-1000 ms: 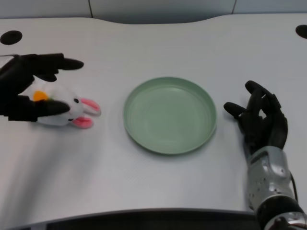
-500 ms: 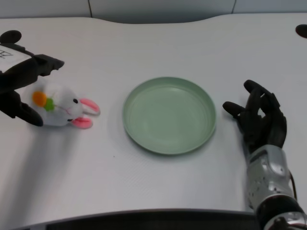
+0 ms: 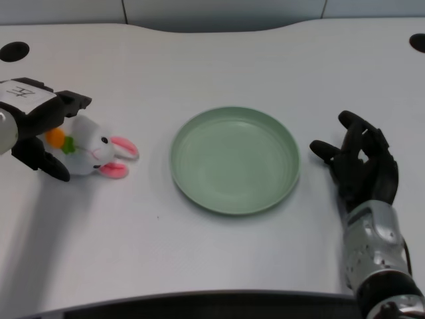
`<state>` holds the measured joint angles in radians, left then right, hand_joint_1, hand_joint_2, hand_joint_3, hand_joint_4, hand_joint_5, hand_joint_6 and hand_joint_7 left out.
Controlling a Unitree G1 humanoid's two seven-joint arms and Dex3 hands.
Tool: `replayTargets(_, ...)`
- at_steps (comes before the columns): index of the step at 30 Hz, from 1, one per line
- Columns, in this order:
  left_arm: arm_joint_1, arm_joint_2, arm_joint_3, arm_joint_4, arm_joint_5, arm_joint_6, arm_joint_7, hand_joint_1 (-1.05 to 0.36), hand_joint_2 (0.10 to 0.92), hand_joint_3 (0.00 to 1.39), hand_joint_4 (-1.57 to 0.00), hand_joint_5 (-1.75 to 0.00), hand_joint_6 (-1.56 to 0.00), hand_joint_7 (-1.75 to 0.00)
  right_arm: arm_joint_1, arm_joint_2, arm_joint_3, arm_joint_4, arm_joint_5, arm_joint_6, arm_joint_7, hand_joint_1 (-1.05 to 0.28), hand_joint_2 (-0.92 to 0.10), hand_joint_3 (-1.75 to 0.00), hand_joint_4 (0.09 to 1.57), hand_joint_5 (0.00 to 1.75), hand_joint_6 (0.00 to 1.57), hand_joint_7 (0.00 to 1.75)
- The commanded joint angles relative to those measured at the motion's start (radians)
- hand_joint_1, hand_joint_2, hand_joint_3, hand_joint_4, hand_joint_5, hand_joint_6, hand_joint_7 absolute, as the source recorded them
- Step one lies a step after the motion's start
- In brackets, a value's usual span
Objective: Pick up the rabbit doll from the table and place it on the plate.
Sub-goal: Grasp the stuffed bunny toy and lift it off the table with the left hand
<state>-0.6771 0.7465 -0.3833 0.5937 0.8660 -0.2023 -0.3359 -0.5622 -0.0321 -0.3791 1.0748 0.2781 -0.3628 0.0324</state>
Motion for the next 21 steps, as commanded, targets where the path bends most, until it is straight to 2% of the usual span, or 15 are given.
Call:
replayTargets(1,-0.048,-0.026,-0.036,0.098,0.020,-0.024,0.077,-1.03,0.921,0.05,0.00,-0.05,0.00,0.00,0.018,0.001,0.004,0.002,-0.004,0.001,-0.001,-0.43,-0.92,-0.57,0.31,1.23,0.23,1.05)
replayTargets(8,-0.117,-0.070,-0.116,0.286,0.077,-0.044,0.254,-1.02,0.914,0.03,-0.01,-0.06,-0.01,-0.01,0.021,-0.001,0.009,0.009,-0.006,-0.009,0.002,-0.42,-0.92,-0.59,0.34,1.22,0.24,1.01)
replayTargets(9,-0.129,-0.076,-0.137,0.315,0.095,-0.040,0.277,-1.02,0.915,0.03,-0.01,-0.06,-0.02,-0.01,0.019,-0.003,0.010,0.010,-0.007,-0.006,-0.004,-0.42,-0.92,-0.59,0.34,1.22,0.24,1.01)
replayTargets(11,-0.149,-0.086,-0.175,0.364,0.131,-0.027,0.326,-1.00,0.910,0.02,-0.02,-0.07,-0.05,-0.02,0.014,-0.002,0.005,0.015,0.001,-0.003,-0.003,-0.42,-0.92,-0.58,0.36,1.21,0.25,0.99)
replayTargets(13,-0.160,-0.095,-0.203,0.404,0.152,-0.024,0.375,-0.98,0.896,0.01,-0.05,-0.09,-0.09,-0.04,0.011,0.000,-0.004,0.018,0.016,-0.007,0.017,-0.42,-0.92,-0.59,0.37,1.22,0.25,0.99)
replayTargets(14,-0.166,-0.099,-0.212,0.424,0.156,-0.025,0.392,-0.97,0.892,0.00,-0.05,-0.10,-0.10,-0.04,0.011,0.001,-0.007,0.018,0.020,-0.006,0.021,-0.41,-0.92,-0.59,0.37,1.22,0.25,0.99)
replayTargets(15,-0.172,-0.104,-0.223,0.444,0.160,-0.025,0.407,-0.97,0.886,0.00,-0.06,-0.10,-0.11,-0.04,0.011,0.001,-0.006,0.020,0.018,-0.007,0.023,-0.42,-0.92,-0.59,0.37,1.22,0.25,0.99)
replayTargets(18,-0.185,-0.120,-0.250,0.490,0.172,-0.017,0.440,-0.97,0.885,0.00,-0.06,-0.11,-0.11,-0.03,0.013,0.001,-0.003,0.019,0.007,-0.008,0.016,-0.42,-0.92,-0.58,0.37,1.21,0.25,0.98)
replayTargets(20,-0.193,-0.130,-0.265,0.511,0.175,-0.012,0.442,-0.96,0.887,0.00,-0.05,-0.11,-0.10,-0.02,0.011,0.005,-0.010,0.016,0.015,0.000,0.010,-0.42,-0.92,-0.58,0.39,1.22,0.27,0.98)
replayTargets(21,-0.198,-0.135,-0.274,0.523,0.178,-0.011,0.444,-0.96,0.889,0.00,-0.04,-0.11,-0.09,-0.02,0.011,0.006,-0.010,0.014,0.015,0.001,0.006,-0.42,-0.92,-0.58,0.40,1.21,0.28,0.98)
